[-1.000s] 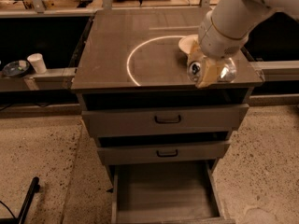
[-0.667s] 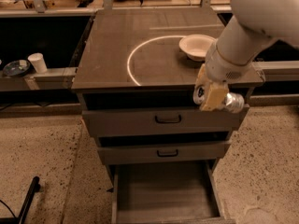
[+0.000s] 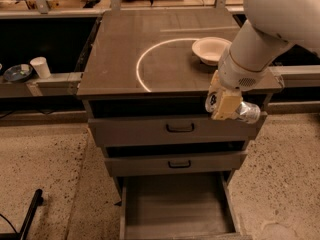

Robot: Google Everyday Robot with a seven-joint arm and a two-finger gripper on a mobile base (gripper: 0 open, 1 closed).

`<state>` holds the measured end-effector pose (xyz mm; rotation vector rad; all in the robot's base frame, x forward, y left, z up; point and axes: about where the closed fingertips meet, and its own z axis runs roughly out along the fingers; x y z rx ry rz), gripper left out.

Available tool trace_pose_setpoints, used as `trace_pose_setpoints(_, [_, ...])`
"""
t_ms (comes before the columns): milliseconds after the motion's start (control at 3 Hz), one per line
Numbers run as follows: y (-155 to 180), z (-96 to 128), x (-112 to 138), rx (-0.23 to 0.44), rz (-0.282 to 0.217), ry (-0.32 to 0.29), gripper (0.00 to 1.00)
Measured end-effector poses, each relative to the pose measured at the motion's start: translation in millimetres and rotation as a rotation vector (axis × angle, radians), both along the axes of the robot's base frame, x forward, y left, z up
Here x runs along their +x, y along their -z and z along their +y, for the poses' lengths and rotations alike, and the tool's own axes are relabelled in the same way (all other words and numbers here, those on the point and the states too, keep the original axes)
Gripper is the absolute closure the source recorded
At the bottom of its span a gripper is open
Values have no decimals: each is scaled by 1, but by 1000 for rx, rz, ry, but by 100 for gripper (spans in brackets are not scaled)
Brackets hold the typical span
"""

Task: Place redbull can into bottom drawer

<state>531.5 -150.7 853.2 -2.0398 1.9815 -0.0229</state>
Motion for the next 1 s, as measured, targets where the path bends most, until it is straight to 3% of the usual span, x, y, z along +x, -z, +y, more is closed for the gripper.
trace_pose_setpoints(333, [4, 3, -1, 27, 14, -17, 100])
trace_pose_setpoints(667, [54, 21, -10, 173, 105, -90, 100])
trace_pose_setpoints(1000, [120, 62, -40, 472, 255, -166, 100])
